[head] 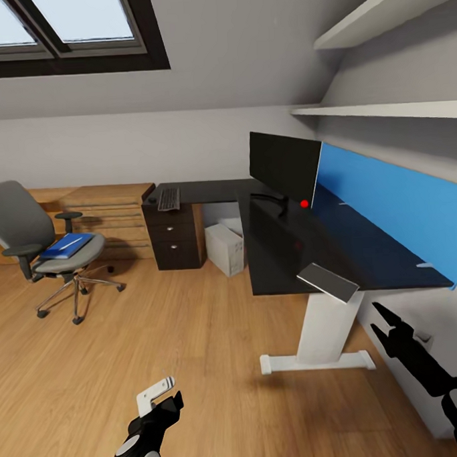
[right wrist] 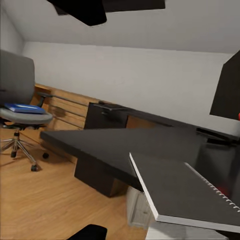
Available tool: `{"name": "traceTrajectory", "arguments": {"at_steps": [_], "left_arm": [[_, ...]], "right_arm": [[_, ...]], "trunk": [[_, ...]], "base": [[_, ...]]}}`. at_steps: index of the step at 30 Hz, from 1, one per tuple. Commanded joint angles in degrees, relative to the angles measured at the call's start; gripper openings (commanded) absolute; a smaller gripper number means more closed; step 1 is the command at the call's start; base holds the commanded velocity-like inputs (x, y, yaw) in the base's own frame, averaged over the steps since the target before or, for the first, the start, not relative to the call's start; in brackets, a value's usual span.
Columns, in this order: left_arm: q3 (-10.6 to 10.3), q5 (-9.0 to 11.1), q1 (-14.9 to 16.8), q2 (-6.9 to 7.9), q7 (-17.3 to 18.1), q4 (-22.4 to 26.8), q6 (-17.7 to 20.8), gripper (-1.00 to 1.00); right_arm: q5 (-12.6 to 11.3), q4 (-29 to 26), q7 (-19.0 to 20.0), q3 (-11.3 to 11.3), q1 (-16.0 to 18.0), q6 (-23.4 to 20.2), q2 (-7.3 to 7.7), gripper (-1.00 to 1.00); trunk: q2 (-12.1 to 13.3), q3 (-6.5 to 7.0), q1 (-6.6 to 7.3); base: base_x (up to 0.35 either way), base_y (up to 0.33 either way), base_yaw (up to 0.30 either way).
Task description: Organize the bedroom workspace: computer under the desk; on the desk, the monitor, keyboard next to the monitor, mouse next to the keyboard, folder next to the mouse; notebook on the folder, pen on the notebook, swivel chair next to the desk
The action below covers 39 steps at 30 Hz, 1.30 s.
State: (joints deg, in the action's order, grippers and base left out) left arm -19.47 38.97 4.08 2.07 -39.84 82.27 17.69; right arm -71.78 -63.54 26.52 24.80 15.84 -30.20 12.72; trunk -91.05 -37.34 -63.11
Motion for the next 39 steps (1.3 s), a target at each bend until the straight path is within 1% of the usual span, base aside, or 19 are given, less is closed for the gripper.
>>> {"name": "traceTrajectory", "arguments": {"at_steps": [1, 14, 16, 17, 20, 28, 33, 39], "left_arm": [[-0.13, 0.29, 0.05, 0.05, -0.45, 0.08, 0.15, 1.0], [-0.13, 0.31, 0.05, 0.04, -0.5, 0.08, 0.15, 1.0], [-0.13, 0.29, 0.05, 0.04, -0.5, 0.08, 0.15, 1.0], [-0.13, 0.29, 0.05, 0.04, -0.51, 0.08, 0.15, 1.0], [-0.13, 0.3, 0.05, 0.04, -0.51, 0.08, 0.15, 1.0], [-0.13, 0.24, 0.05, 0.08, -0.51, 0.08, 0.12, 1.0], [-0.13, 0.3, 0.05, 0.05, -0.58, 0.08, 0.13, 1.0], [-0.13, 0.39, 0.05, 0.04, -0.59, 0.08, 0.11, 1.0]], "right_arm": [[-0.25, 0.34, 0.58, 0.1, -0.01, -0.44, -0.02, 1.0], [0.11, 1.42, 1.56, 0.29, -0.1, 0.04, -0.06, 1.0], [0.13, 2.43, 1.57, 0.28, -0.1, 0.22, -0.03, 1.0], [0.14, 3.99, 1.54, 0.28, -0.1, 0.39, 0.05, 1.0], [0.14, 4.92, 1.49, 0.32, -0.1, 0.5, 0.09, 1.0], [-0.25, 5.35, 1.67, 0.27, -0.1, 0.33, 0.02, 1.0], [0.13, 5.31, 1.83, 0.12, -0.1, 0.03, 0.2, 1.0], [0.23, 3.47, 3.29, 0.2, -0.1, -0.75, 0.28, 1.0]], "trunk": [[-0.44, -0.24, -0.22], [-5.66, -2.57, -3.08], [-6.46, -2.93, -3.52], [-6.86, -3.11, -3.74], [-8.06, -3.65, -4.4], [-11.27, -5.09, -6.15], [-13.28, -5.98, -7.25], [-13.28, -5.98, -7.25]], "base": [[0.0, 0.0, 0.0], [0.0, 0.0, 0.0], [0.0, 0.0, 0.0], [0.0, 0.0, 0.0], [0.0, 0.0, 0.0], [0.0, 0.0, 0.0], [0.0, 0.0, 0.0], [0.0, 0.0, 0.0]]}}
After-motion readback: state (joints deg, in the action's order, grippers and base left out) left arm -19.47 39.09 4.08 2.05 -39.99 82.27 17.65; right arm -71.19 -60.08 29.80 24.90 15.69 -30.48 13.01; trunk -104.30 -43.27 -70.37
